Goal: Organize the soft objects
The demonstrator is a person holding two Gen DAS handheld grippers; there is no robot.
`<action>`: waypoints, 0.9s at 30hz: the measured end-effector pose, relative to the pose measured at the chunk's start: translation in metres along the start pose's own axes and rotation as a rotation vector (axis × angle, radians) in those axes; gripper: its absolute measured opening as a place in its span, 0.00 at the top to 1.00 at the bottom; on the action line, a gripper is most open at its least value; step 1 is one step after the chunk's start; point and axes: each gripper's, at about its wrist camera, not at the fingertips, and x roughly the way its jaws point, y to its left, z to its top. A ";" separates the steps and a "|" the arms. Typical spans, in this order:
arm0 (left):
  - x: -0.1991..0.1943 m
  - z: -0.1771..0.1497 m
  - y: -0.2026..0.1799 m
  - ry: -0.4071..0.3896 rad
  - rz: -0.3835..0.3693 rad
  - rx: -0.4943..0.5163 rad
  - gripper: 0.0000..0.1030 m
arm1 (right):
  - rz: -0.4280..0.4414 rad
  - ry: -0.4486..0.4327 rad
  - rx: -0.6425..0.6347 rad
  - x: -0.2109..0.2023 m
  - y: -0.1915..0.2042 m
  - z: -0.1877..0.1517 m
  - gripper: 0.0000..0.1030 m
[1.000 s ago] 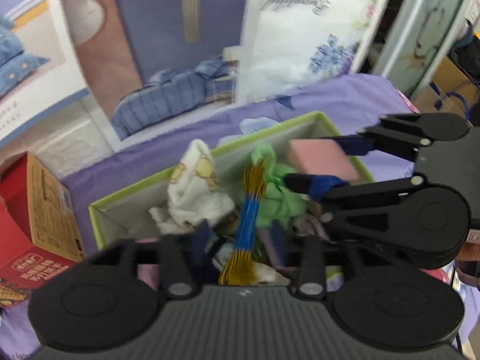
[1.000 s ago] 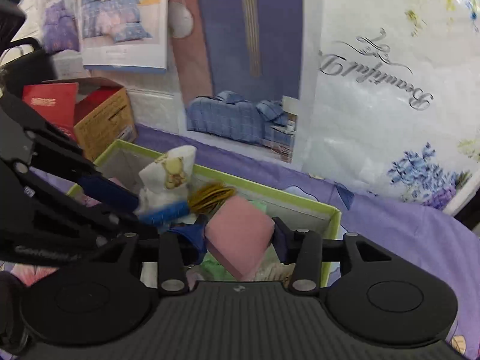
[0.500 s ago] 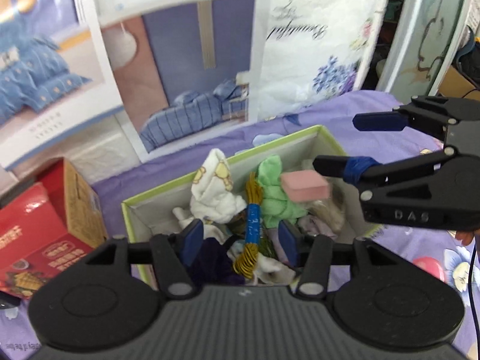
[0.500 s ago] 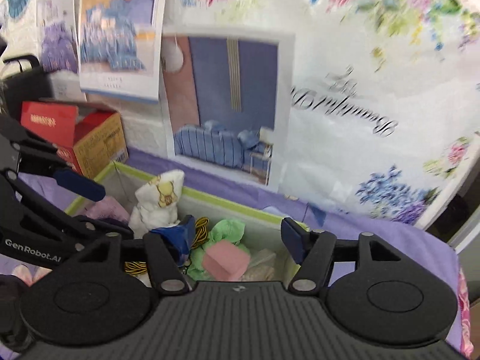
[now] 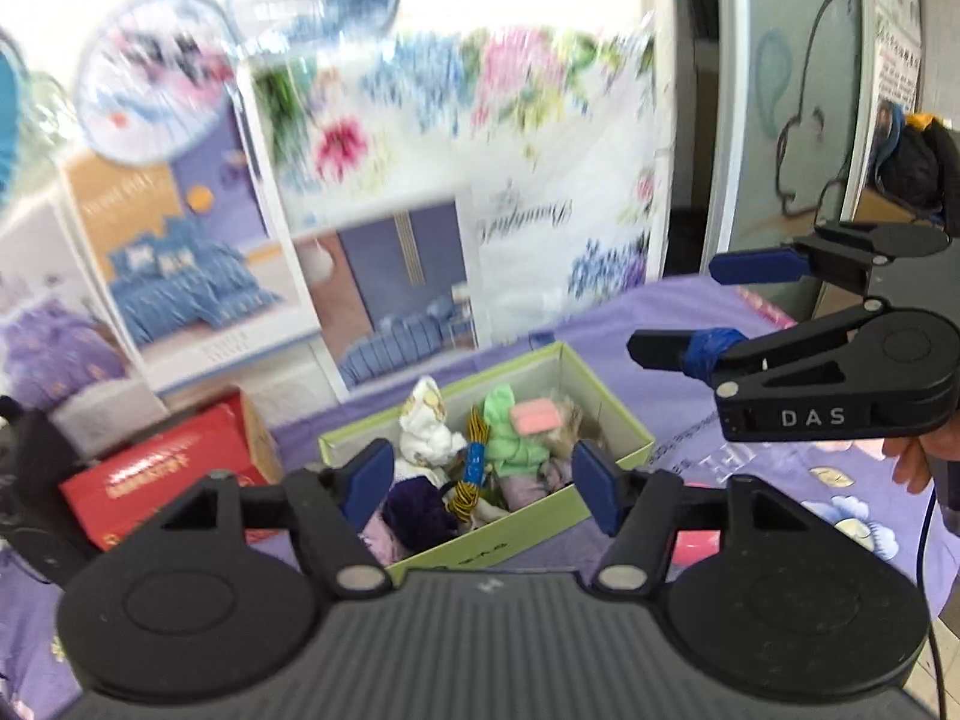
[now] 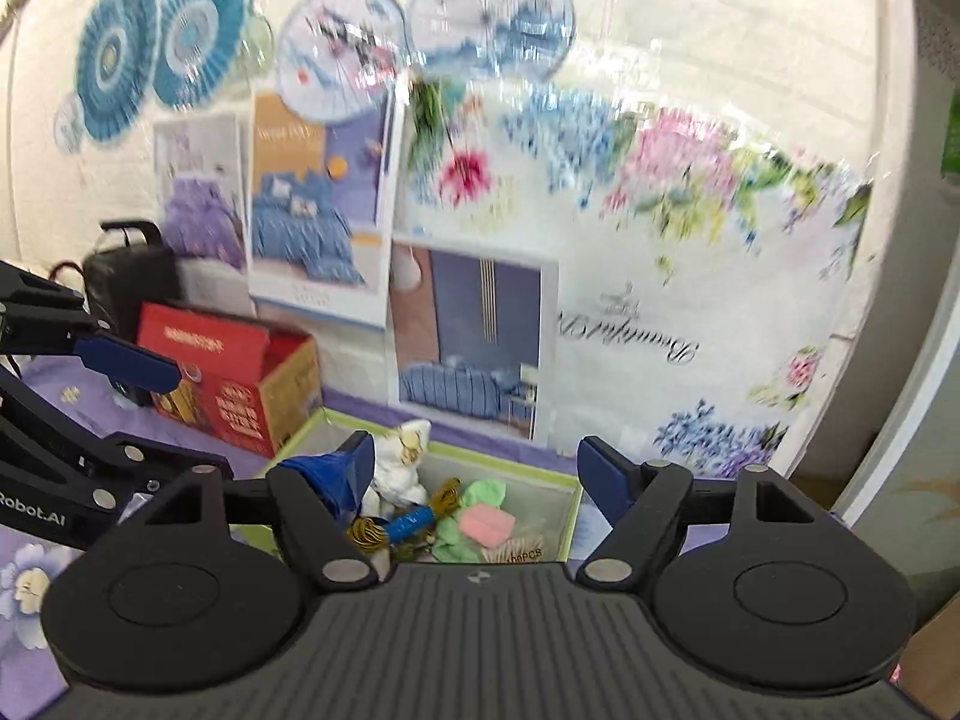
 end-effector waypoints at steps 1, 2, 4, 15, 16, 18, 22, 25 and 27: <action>-0.013 -0.003 -0.004 -0.022 0.003 -0.009 0.36 | 0.001 -0.023 0.003 -0.014 0.003 -0.001 0.40; -0.024 -0.007 -0.009 -0.040 0.003 -0.017 0.36 | 0.005 -0.040 0.004 -0.025 0.007 -0.002 0.40; -0.045 -0.017 -0.016 -0.090 0.012 -0.049 0.35 | 0.002 -0.075 0.011 -0.047 0.015 -0.006 0.40; -0.075 -0.085 -0.059 -0.181 0.102 -0.198 0.34 | -0.106 -0.255 0.122 -0.107 0.045 -0.076 0.39; -0.073 -0.092 -0.062 -0.180 0.119 -0.214 0.34 | -0.122 -0.267 0.147 -0.108 0.046 -0.086 0.39; -0.069 -0.107 -0.067 -0.174 0.150 -0.248 0.34 | -0.155 -0.275 0.191 -0.109 0.050 -0.104 0.39; -0.058 -0.136 -0.069 -0.155 0.172 -0.318 0.34 | -0.219 -0.273 0.255 -0.107 0.058 -0.139 0.38; -0.047 -0.152 -0.073 -0.128 0.193 -0.339 0.34 | -0.241 -0.265 0.285 -0.102 0.063 -0.158 0.38; -0.041 -0.162 -0.077 -0.113 0.218 -0.336 0.34 | -0.251 -0.241 0.261 -0.097 0.067 -0.167 0.38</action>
